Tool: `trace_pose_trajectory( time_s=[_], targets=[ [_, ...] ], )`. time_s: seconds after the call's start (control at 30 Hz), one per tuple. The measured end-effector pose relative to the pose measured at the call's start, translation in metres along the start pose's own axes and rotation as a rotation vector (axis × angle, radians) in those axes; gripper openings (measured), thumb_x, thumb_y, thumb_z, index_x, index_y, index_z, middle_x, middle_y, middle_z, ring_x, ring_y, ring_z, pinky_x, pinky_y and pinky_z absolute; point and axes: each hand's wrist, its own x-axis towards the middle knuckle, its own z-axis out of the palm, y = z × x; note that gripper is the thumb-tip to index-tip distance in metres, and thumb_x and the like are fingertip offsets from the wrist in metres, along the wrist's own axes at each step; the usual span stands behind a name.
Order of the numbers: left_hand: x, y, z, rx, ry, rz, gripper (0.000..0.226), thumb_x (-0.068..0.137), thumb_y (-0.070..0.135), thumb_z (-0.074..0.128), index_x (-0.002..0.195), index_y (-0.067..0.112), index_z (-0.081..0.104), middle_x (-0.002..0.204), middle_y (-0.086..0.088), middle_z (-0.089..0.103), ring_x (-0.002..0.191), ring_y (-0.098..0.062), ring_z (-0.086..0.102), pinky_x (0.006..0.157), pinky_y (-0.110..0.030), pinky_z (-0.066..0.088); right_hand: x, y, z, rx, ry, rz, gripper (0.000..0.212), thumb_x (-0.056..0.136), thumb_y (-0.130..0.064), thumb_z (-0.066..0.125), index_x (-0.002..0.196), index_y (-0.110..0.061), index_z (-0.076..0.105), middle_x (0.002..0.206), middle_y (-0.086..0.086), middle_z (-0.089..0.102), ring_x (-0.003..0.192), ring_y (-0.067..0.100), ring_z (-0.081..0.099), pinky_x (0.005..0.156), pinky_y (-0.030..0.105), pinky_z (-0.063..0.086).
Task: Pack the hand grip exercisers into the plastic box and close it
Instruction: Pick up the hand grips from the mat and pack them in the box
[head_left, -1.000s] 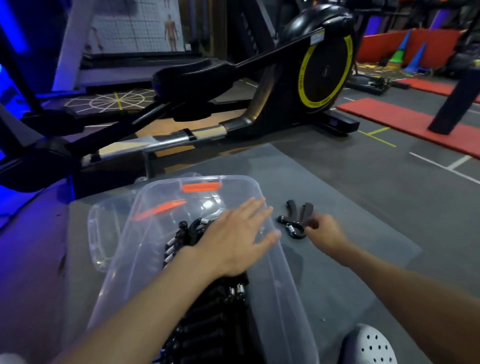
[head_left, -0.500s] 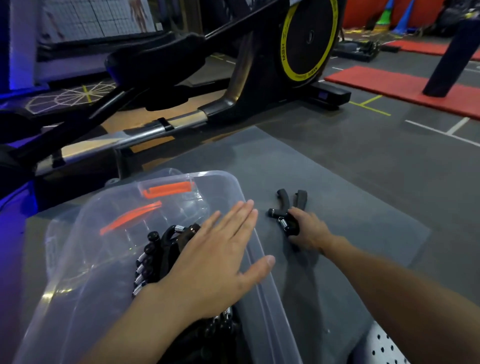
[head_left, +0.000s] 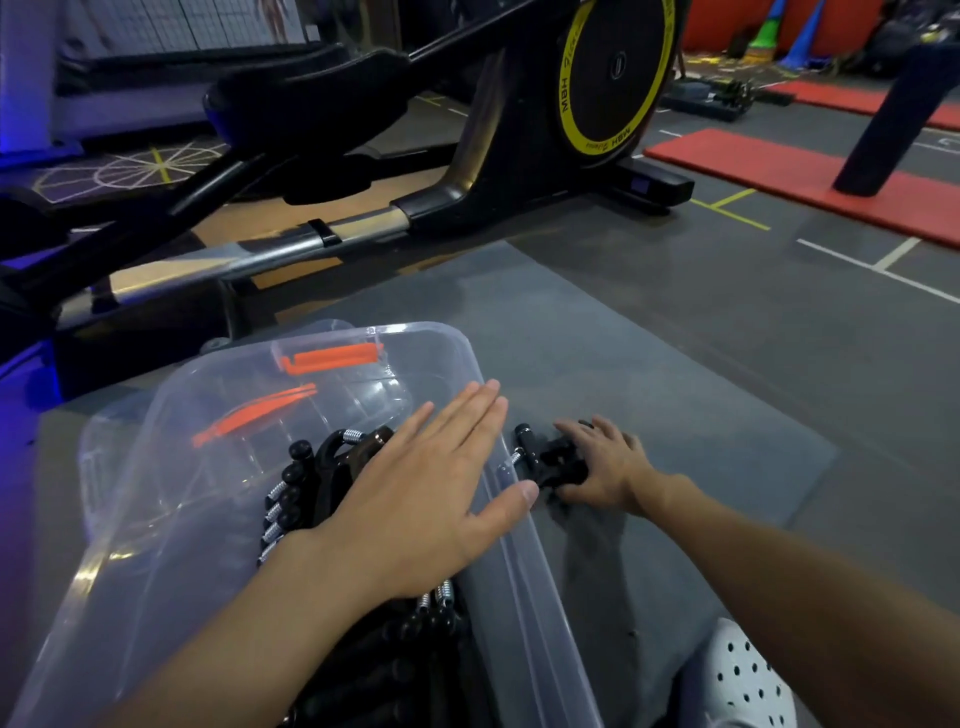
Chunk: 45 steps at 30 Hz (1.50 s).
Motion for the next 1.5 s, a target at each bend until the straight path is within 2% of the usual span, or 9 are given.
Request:
trace_pose_trajectory(
  time_s=[0.13, 0.37, 0.57, 0.7, 0.83, 1.03, 1.27, 1.4, 1.5],
  targets=[
    [0.001, -0.001, 0.0, -0.037, 0.0, 0.005, 0.088, 0.083, 0.073, 0.004, 0.156, 0.025, -0.004, 0.161, 0.016, -0.017, 0.142, 0.007, -0.023, 0.122, -0.031, -0.004, 0.005, 0.009, 0.004, 0.025, -0.024, -0.047, 0.105, 0.064, -0.054, 0.078, 0.15, -0.027, 0.024, 0.143, -0.003, 0.042, 0.127, 0.032, 0.031, 0.108, 0.039, 0.033],
    [0.0, -0.001, 0.001, -0.031, -0.004, 0.003, 0.088, 0.082, 0.073, 0.003, 0.156, 0.026, -0.004, 0.161, 0.016, -0.017, 0.142, 0.007, -0.023, 0.122, -0.03, -0.005, -0.003, 0.006, 0.004, 0.028, 0.037, -0.044, 0.087, 0.049, -0.067, 0.072, 0.121, -0.021, 0.059, 0.114, -0.003, 0.055, 0.102, 0.02, 0.034, 0.092, 0.032, 0.042],
    [0.002, -0.008, -0.002, -0.076, -0.001, 0.028, 0.084, 0.083, 0.071, 0.006, 0.156, 0.028, 0.006, 0.162, 0.017, -0.006, 0.145, 0.006, -0.012, 0.123, -0.031, -0.002, -0.026, -0.001, -0.028, 0.177, 0.351, -0.011, 0.077, 0.056, -0.056, 0.081, 0.118, -0.014, 0.061, 0.107, -0.004, 0.059, 0.099, 0.019, 0.035, 0.088, 0.032, 0.041],
    [-0.002, -0.014, -0.015, -0.136, 0.074, -0.012, 0.072, 0.089, 0.064, 0.022, 0.151, 0.029, 0.03, 0.16, 0.014, 0.022, 0.146, -0.004, 0.019, 0.121, -0.03, 0.014, -0.05, -0.02, -0.071, 0.213, 0.499, -0.021, 0.075, 0.059, -0.056, 0.081, 0.118, -0.015, 0.06, 0.106, -0.008, 0.056, 0.103, 0.015, 0.034, 0.085, 0.027, 0.04],
    [-0.008, -0.019, -0.034, -0.268, 0.24, -0.097, 0.053, 0.094, 0.05, 0.042, 0.14, 0.024, 0.046, 0.144, 0.01, 0.046, 0.132, -0.013, 0.044, 0.109, -0.035, 0.035, -0.08, -0.049, -0.112, 0.271, 0.657, -0.066, 0.07, 0.059, -0.054, 0.083, 0.114, -0.016, 0.061, 0.1, -0.013, 0.053, 0.101, 0.011, 0.032, 0.083, 0.026, 0.04],
    [-0.02, -0.016, -0.067, -0.603, 0.468, -0.228, 0.033, 0.094, 0.037, 0.06, 0.125, 0.027, 0.058, 0.115, 0.011, 0.06, 0.091, 0.001, 0.058, 0.077, -0.02, 0.044, -0.128, -0.114, -0.14, 0.261, 0.719, -0.183, 0.067, 0.057, -0.058, 0.08, 0.111, -0.023, 0.06, 0.101, -0.015, 0.054, 0.102, 0.01, 0.035, 0.083, 0.025, 0.042],
    [-0.049, -0.031, -0.084, -0.668, 0.611, -0.298, 0.013, 0.085, 0.028, 0.074, 0.096, 0.022, 0.072, 0.082, 0.011, 0.068, 0.078, -0.007, 0.065, 0.076, -0.029, 0.053, -0.162, -0.173, -0.127, 0.243, 0.669, -0.315, 0.065, 0.058, -0.061, 0.078, 0.11, -0.025, 0.059, 0.101, -0.017, 0.051, 0.101, 0.011, 0.034, 0.086, 0.025, 0.041],
    [-0.067, -0.047, -0.084, -0.649, 0.581, -0.305, 0.007, 0.084, 0.021, 0.074, 0.089, 0.026, 0.072, 0.079, 0.011, 0.07, 0.078, -0.008, 0.065, 0.079, -0.032, 0.053, -0.172, -0.187, -0.123, 0.386, 0.347, -0.321, 0.073, 0.069, -0.046, 0.08, 0.13, -0.028, 0.044, 0.108, -0.013, 0.049, 0.109, 0.014, 0.035, 0.092, 0.026, 0.038],
    [-0.078, -0.059, -0.084, -0.663, 0.495, -0.266, 0.017, 0.084, 0.016, 0.074, 0.08, 0.032, 0.071, 0.076, 0.007, 0.072, 0.077, -0.014, 0.068, 0.079, -0.038, 0.055, -0.176, -0.187, -0.123, 0.49, 0.128, -0.376, 0.103, 0.072, -0.03, 0.083, 0.148, -0.036, 0.013, 0.099, -0.01, 0.054, 0.105, 0.01, 0.046, 0.093, 0.023, 0.04]
  ],
)
